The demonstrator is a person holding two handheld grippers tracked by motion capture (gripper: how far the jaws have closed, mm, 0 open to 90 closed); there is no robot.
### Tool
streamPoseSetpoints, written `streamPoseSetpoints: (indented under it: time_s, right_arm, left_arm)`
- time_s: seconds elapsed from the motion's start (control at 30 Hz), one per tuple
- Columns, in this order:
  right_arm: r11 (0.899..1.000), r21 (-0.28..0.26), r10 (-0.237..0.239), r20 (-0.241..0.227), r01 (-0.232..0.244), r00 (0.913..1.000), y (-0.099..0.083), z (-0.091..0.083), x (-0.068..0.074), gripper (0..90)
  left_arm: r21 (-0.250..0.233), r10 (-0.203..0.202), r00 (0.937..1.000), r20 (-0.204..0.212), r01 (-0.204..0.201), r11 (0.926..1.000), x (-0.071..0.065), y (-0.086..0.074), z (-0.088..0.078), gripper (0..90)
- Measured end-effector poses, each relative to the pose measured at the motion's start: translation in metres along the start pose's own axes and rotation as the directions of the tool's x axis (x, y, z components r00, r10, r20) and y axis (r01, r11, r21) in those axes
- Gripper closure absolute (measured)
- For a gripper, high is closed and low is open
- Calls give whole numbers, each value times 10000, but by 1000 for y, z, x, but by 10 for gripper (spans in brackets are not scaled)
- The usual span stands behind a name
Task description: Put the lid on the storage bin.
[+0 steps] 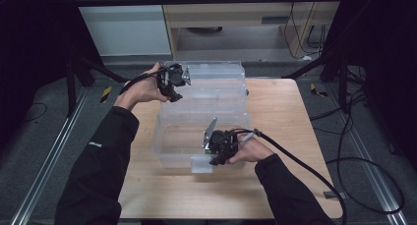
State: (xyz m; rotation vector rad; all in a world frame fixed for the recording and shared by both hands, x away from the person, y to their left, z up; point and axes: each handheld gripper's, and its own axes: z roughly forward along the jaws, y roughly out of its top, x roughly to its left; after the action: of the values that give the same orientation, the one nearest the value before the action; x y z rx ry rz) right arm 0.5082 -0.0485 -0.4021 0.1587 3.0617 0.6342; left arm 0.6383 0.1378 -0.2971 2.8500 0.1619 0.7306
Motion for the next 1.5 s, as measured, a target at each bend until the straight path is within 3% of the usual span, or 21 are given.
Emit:
streamPoseSetpoints:
  time_s: [0.33,0.53,0.87,1.3,1.5]
  right_arm:
    - [10000,31,3,0,-3,10000,1,0,0,691]
    - [10000,50,-16,-9,16,10000,1,0,0,691]
    - [10000,49,-7,-7,7,10000,1,0,0,691]
    - [10000,23,-6,56,6,10000,1,0,0,692]
    - [10000,20,30,78,-31,10000,0,0,1,692]
  left_arm:
    - [239,86,9998,157,-90,9997,-1,6,16,580]
    - [209,18,9999,169,-22,9998,0,6,15,622]
    - [539,524,9986,84,-528,9971,-4,13,14,686]
    - [674,694,9972,276,-712,9952,-7,18,10,778]
    - [805,962,9950,262,-981,9919,-9,20,7,799]
